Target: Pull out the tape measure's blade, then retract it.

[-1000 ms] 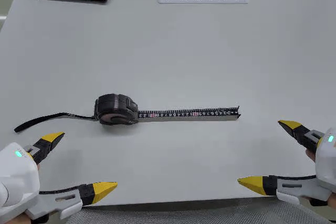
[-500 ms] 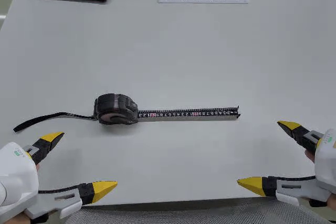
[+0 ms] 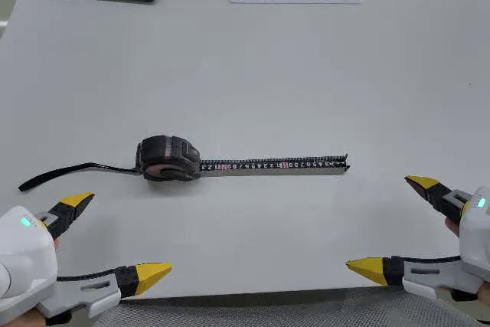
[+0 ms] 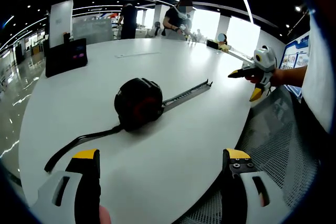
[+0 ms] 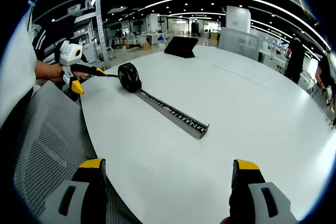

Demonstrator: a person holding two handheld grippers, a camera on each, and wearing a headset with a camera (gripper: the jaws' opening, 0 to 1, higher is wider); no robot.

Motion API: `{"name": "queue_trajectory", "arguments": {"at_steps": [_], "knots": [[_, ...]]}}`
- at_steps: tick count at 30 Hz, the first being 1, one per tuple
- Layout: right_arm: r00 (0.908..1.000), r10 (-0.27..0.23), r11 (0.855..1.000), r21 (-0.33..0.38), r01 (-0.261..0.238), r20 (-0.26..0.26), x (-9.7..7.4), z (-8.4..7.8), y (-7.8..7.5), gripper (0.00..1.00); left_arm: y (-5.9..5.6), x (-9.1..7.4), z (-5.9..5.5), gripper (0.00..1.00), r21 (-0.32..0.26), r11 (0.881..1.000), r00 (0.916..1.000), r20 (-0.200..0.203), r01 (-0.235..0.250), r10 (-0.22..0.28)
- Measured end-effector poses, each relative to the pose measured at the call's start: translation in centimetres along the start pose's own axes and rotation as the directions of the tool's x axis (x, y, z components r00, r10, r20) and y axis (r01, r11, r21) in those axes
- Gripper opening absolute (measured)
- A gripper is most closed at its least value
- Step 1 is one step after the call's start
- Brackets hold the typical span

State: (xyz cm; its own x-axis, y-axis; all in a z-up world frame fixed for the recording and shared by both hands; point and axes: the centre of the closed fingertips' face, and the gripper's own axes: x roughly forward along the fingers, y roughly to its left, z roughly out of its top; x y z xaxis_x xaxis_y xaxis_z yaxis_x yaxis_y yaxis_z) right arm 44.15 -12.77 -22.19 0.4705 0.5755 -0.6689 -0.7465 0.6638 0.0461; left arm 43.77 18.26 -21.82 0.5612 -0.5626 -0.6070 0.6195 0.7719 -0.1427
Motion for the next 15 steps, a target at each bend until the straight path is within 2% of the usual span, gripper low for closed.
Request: {"name": "queue_trajectory", "arguments": {"at_steps": [3,6,15], "knots": [[1.0000,0.005,1.000,-0.001,-0.005,0.002,0.2,0.2,-0.1,0.99,0.1,0.4,0.1,0.95,0.002,1.000,0.9999,-0.012,-0.003,0.003],[0.9999,0.011,1.000,-0.003,-0.011,0.002,0.3,0.3,0.0,0.99,0.2,0.8,0.5,0.96,-0.026,1.000,0.9999,-0.009,-0.008,0.007],[0.9999,0.010,1.000,-0.003,-0.010,0.003,0.4,0.3,-0.1,0.99,0.5,1.7,1.1,0.95,-0.041,0.999,0.9997,-0.009,-0.022,0.021]]}}
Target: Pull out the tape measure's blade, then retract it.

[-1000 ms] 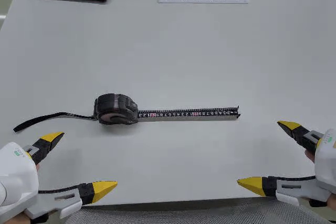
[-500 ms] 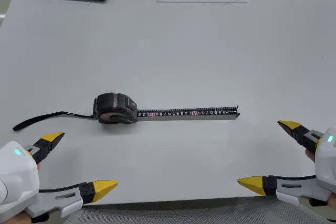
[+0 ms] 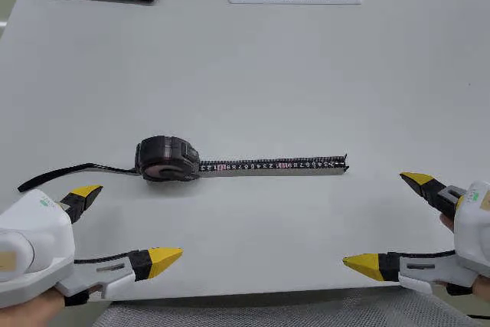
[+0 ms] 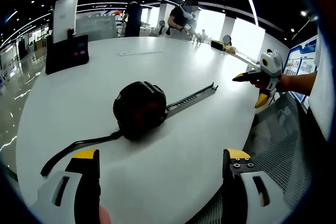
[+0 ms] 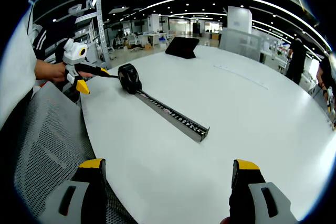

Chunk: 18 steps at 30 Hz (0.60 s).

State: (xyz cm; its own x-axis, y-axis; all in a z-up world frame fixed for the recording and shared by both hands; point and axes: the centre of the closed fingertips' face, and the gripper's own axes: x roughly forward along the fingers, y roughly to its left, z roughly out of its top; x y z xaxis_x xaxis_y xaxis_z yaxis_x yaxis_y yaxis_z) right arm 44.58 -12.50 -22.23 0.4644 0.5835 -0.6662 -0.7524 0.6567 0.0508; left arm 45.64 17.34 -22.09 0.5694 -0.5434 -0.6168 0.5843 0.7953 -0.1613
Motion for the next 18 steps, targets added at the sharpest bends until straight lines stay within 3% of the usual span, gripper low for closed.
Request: {"name": "queue_trajectory", "arguments": {"at_steps": [18], "knots": [[1.0000,0.003,1.000,-0.012,-0.003,-0.006,0.1,0.0,-0.3,0.99,0.9,1.6,1.5,0.93,-0.030,0.998,0.9988,0.018,-0.046,0.046]]}}
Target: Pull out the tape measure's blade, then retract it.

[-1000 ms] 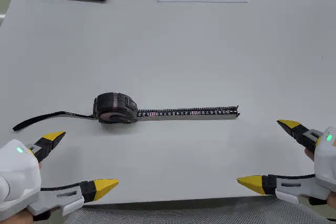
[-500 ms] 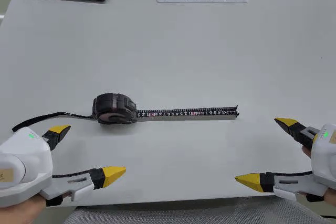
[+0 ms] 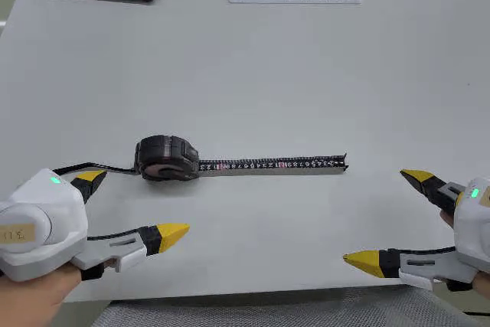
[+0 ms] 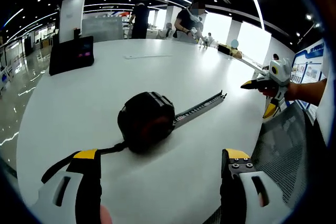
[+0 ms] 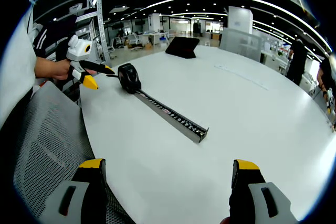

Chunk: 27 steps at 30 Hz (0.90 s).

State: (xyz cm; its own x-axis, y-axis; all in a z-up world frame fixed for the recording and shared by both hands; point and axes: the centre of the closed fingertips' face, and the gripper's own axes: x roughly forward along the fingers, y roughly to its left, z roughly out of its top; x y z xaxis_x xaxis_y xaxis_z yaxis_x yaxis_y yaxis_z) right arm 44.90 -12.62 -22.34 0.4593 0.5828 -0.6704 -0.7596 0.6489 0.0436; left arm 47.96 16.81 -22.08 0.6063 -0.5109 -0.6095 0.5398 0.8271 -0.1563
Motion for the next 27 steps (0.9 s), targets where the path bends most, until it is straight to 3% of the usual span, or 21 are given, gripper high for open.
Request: {"name": "queue_trajectory", "arguments": {"at_steps": [7,16,27], "knots": [[1.0000,-0.001,1.000,-0.009,0.001,-0.003,0.2,0.3,-0.4,0.99,0.2,1.0,0.5,0.92,-0.029,0.999,0.9998,0.003,-0.019,0.020],[1.0000,-0.007,1.000,-0.005,0.007,-0.004,0.3,0.0,-1.5,0.99,-0.2,2.1,1.4,0.92,-0.076,0.997,0.9997,0.022,-0.002,0.004],[0.9999,-0.012,1.000,0.015,0.012,-0.009,0.4,-0.6,-1.7,0.99,-1.1,3.1,2.0,0.91,-0.077,0.997,0.9995,0.029,0.014,-0.012]]}}
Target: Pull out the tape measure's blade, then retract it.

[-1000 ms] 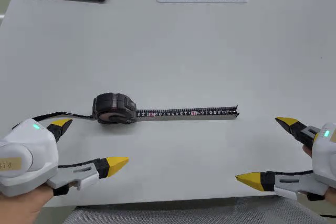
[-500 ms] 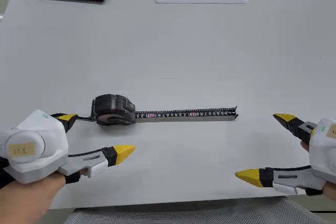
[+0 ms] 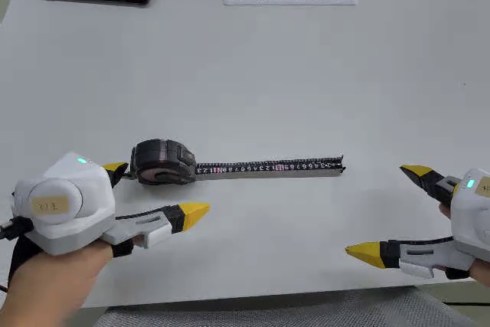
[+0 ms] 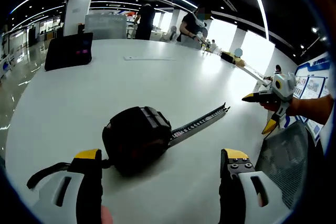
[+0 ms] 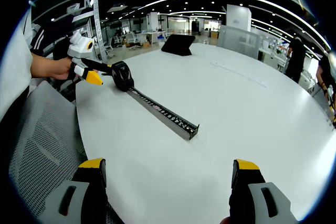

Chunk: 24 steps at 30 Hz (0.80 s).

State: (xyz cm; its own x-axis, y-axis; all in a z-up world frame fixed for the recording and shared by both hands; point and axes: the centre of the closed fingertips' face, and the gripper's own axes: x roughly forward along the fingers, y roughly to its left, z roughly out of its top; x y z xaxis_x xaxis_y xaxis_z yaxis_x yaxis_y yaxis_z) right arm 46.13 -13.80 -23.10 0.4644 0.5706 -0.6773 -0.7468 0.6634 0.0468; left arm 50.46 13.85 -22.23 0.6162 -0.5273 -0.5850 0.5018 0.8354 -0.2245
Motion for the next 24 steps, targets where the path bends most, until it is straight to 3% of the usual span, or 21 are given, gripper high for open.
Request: {"name": "queue_trajectory", "arguments": {"at_steps": [12,24], "knots": [[0.9999,-0.001,1.000,-0.019,0.001,-0.014,0.01,-0.30,-0.09,0.99,-0.15,0.51,0.45,0.92,-0.010,1.000,0.9999,0.014,-0.009,0.009],[0.9993,0.027,0.998,-0.051,-0.029,-0.024,0.43,0.36,-0.22,0.95,0.09,0.96,0.61,0.92,-0.043,0.998,0.9983,0.022,-0.053,0.054]]}}
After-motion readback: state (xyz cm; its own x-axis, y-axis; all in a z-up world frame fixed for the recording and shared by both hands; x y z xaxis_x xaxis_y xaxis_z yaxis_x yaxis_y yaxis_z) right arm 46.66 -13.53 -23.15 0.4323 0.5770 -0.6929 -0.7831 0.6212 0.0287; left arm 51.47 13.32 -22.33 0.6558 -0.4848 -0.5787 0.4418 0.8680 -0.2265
